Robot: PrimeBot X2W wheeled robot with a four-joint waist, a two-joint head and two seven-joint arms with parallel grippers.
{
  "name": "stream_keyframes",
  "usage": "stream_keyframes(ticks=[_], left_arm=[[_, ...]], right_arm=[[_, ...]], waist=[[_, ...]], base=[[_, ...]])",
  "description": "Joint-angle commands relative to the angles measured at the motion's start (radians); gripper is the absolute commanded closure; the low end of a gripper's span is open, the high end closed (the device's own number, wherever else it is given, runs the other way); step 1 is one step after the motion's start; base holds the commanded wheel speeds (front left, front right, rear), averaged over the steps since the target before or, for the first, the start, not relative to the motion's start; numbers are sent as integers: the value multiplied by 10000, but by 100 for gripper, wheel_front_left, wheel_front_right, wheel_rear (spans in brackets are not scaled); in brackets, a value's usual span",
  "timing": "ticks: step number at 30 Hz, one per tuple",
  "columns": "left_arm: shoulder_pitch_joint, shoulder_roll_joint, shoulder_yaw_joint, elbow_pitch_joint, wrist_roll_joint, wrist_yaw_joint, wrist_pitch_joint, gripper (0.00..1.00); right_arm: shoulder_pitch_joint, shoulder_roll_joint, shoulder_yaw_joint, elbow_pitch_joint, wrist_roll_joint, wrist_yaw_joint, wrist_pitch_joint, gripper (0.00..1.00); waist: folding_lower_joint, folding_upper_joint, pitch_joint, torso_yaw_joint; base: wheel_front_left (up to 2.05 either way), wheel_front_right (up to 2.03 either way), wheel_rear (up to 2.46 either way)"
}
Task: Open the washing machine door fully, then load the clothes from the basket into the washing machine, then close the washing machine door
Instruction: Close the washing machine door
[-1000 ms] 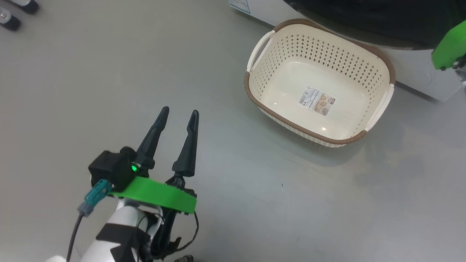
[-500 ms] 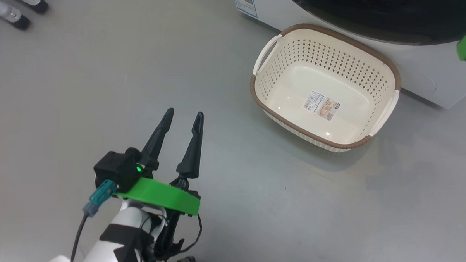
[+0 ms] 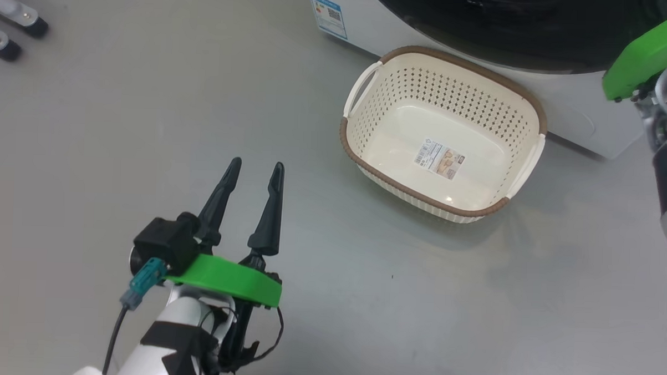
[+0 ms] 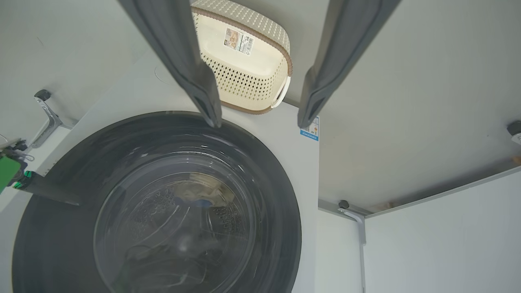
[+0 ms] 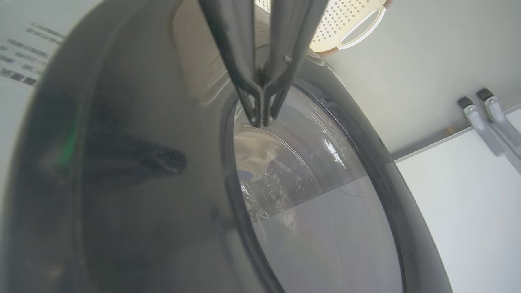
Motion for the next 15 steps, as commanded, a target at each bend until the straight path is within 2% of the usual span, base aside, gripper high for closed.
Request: stream_keyframes(ticks=[1,6,11,12,13,15], left_arm=[[-157,160,455,-215,133,56,-110,0],[-125,160,621,-148,266,31,-110,0],[3,160,924,-149,559,-37,-110,0],[84,160,1031,-107,658,-61,-111,0],[120,160,1079,-98,681,-72,-111,0],[204,160,1162,-56,747,-80,-111,0]], right_arm=[[201,310,276,-481,139,-13,-92,100],[845,556,727,-1317,517,-13,-93,100],[1870,771,1133,-2771,1058,-13,-94,100],[2307,806,1195,-3378,1162,-13,-94,98],[2536,827,1200,-3672,1205,-13,-94,69],[2986,867,1224,-4155,1251,-13,-94,0]], waist=[[0,0,-154,-166],[0,0,-360,-496],[0,0,-645,-1023],[0,0,-776,-1210],[0,0,-836,-1294],[0,0,-984,-1478]], base=[[0,0,0],[0,0,0],[0,0,0],[0,0,0],[0,0,0],[0,0,0]])
